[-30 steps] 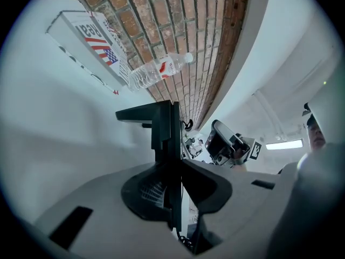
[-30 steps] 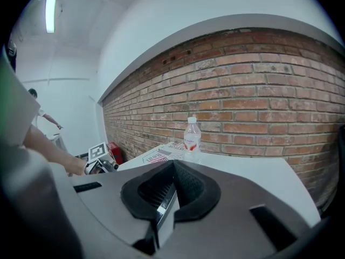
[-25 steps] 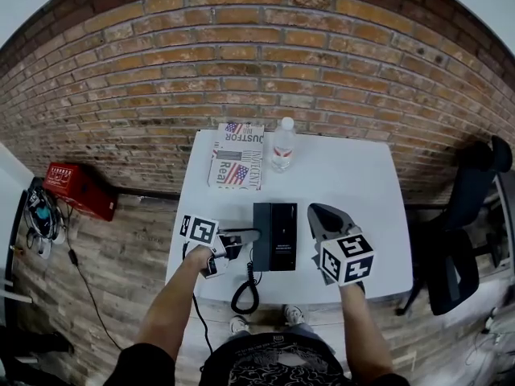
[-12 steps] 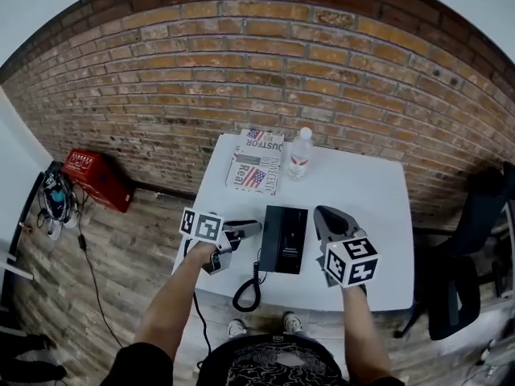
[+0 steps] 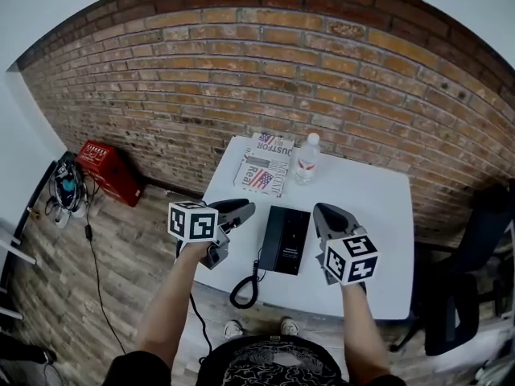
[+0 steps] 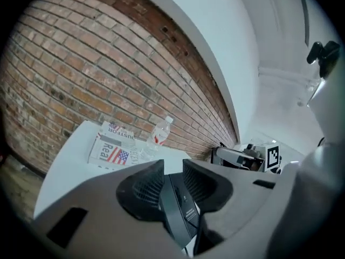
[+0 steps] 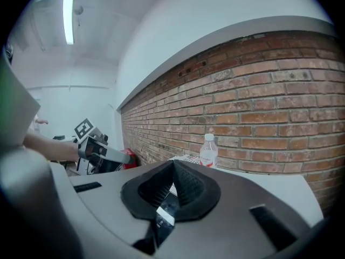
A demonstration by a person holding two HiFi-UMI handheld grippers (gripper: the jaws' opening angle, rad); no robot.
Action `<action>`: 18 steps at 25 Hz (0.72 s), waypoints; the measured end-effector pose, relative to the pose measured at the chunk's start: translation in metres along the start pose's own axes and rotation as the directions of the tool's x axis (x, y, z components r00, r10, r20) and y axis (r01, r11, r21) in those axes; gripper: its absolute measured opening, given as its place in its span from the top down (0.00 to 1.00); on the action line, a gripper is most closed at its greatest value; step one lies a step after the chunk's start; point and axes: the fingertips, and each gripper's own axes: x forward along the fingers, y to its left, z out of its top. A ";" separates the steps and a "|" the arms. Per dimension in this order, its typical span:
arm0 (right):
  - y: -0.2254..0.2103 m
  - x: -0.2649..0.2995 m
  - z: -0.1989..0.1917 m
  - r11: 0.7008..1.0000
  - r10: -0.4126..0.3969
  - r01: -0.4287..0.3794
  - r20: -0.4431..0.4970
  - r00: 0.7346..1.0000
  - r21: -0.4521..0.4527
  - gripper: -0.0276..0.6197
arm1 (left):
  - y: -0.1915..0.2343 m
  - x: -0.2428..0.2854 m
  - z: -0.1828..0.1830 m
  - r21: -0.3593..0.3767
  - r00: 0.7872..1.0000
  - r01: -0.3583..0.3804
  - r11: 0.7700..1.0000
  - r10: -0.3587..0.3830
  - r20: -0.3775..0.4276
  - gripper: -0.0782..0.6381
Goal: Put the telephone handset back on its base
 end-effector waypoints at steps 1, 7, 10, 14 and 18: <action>0.000 -0.001 0.001 1.000 0.004 -0.004 0.001 1.000 -0.003 0.96 | -0.004 -0.004 0.006 0.022 1.000 -0.017 1.000 0.017 0.017 0.76; -0.005 -0.008 0.005 1.000 0.008 -0.007 0.007 1.000 -0.016 0.96 | -0.022 -0.027 0.035 0.161 0.977 -0.190 0.968 0.171 0.125 0.76; -0.006 -0.012 0.008 1.000 0.007 -0.007 0.015 1.000 -0.017 0.96 | -0.028 -0.038 0.043 0.200 0.954 -0.277 0.940 0.244 0.175 0.76; -0.007 -0.017 0.011 1.000 0.005 -0.005 0.022 1.000 -0.020 0.96 | -0.036 -0.051 0.049 0.237 0.921 -0.367 0.900 0.315 0.229 0.76; -0.007 -0.020 0.013 1.000 0.001 -0.001 0.026 1.000 -0.024 0.96 | -0.040 -0.062 0.052 0.263 0.889 -0.438 0.860 0.369 0.273 0.78</action>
